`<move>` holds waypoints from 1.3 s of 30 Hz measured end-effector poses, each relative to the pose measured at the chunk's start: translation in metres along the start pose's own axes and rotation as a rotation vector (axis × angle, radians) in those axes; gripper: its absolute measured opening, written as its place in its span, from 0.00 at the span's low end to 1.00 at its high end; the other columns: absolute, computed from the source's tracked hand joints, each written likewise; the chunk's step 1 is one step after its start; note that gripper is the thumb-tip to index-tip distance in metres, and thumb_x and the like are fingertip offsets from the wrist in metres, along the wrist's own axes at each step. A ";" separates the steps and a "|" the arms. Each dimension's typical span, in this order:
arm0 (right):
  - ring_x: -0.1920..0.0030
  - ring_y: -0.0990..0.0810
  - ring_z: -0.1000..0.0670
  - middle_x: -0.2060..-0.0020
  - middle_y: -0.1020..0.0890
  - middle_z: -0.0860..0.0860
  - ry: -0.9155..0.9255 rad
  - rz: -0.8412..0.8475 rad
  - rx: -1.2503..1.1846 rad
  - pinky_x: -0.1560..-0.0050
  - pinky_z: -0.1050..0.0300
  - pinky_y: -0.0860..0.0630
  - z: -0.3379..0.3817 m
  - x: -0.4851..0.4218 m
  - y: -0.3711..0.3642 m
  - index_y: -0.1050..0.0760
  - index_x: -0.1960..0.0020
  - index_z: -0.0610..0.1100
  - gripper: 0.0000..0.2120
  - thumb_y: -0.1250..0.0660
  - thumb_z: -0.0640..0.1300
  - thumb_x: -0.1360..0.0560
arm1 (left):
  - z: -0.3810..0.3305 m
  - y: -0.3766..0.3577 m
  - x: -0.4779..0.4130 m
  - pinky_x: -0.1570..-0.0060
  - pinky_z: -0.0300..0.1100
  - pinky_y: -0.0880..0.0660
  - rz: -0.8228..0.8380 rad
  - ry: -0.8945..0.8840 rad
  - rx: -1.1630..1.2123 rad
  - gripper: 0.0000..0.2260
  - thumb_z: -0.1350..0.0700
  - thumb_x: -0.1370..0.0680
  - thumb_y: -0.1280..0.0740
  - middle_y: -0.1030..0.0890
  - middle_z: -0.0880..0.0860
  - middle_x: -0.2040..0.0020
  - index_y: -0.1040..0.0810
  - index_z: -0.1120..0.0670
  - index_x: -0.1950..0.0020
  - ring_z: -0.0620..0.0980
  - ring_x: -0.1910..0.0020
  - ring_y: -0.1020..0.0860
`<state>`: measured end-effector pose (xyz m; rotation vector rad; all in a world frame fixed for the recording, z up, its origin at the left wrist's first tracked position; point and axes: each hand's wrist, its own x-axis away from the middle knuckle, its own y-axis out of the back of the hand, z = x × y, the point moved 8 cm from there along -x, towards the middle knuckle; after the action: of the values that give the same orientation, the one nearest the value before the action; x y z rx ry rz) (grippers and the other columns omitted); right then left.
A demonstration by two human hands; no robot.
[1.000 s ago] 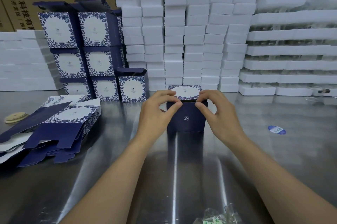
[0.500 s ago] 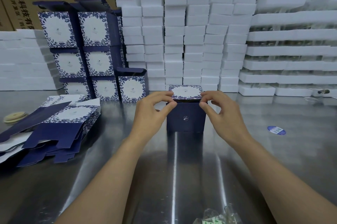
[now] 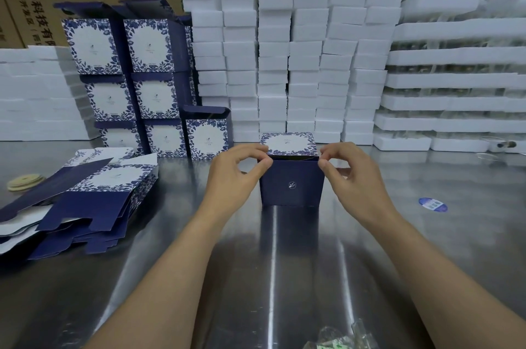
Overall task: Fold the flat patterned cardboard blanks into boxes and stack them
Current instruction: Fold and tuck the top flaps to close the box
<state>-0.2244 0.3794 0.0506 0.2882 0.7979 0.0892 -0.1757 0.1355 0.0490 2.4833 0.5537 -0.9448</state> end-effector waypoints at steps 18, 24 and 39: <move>0.36 0.21 0.56 0.40 0.18 0.59 -0.046 0.056 0.067 0.34 0.50 0.24 0.006 0.002 0.002 0.20 0.42 0.53 0.11 0.26 0.42 0.22 | -0.001 -0.004 0.004 0.47 0.29 0.25 0.014 0.030 -0.048 0.13 0.51 0.24 0.20 0.18 0.39 0.41 0.16 0.43 0.42 0.38 0.40 0.20; 0.40 0.17 0.55 0.42 0.16 0.55 -0.021 0.110 0.012 0.39 0.59 0.21 0.014 0.004 -0.007 0.22 0.36 0.51 0.24 0.38 0.26 0.22 | 0.005 0.000 0.005 0.53 0.32 0.21 -0.083 0.181 0.095 0.20 0.56 0.24 0.21 0.20 0.44 0.41 0.23 0.41 0.37 0.42 0.42 0.19; 0.16 0.48 0.59 0.16 0.44 0.61 0.279 0.194 0.325 0.26 0.48 0.42 0.057 0.022 -0.038 0.54 0.17 0.69 0.56 0.26 0.71 0.36 | -0.099 -0.045 0.003 0.19 0.48 0.50 0.194 -0.173 -0.281 0.32 0.62 0.24 0.36 0.23 0.40 0.30 0.33 0.41 0.22 0.40 0.23 0.35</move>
<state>-0.1690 0.3341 0.0621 0.6713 1.0609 0.1851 -0.1443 0.2244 0.1035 2.1377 0.3540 -0.9242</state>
